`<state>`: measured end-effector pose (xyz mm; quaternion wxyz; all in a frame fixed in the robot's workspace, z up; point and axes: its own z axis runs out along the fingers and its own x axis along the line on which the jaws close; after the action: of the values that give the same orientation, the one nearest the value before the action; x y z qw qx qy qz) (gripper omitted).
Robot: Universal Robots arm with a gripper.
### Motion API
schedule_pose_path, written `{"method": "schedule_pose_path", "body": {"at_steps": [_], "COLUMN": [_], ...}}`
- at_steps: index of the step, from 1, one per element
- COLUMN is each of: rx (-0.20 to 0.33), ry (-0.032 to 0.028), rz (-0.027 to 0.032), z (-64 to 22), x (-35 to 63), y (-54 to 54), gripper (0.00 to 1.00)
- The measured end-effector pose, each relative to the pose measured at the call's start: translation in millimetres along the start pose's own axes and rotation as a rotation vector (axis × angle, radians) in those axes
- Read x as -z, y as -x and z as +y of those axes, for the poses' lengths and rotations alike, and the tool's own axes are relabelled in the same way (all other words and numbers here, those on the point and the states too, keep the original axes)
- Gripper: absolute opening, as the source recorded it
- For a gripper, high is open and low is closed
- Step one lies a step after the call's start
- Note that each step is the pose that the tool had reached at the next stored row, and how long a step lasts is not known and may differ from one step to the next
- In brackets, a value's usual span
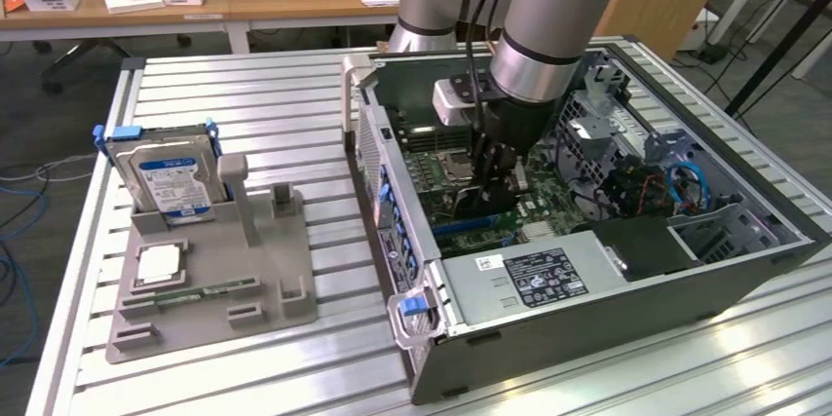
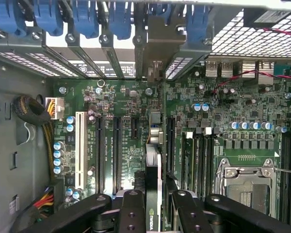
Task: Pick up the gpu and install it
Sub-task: 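Insert the gpu into the slot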
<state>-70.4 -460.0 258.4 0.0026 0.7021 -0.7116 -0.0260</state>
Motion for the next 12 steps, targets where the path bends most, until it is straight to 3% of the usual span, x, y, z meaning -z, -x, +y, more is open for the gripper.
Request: {"method": "schedule_pose_path", "body": {"at_steps": [5, 12], "rx": [0.001, 0.001], "ry": [0.0001, 0.0011], "rz": [-0.0016, -0.0001], "z": [-2.8, -1.3], "x": [-0.2, -10.9], "y": [-0.1, -0.6], "gripper": [0.26, 0.26]}}
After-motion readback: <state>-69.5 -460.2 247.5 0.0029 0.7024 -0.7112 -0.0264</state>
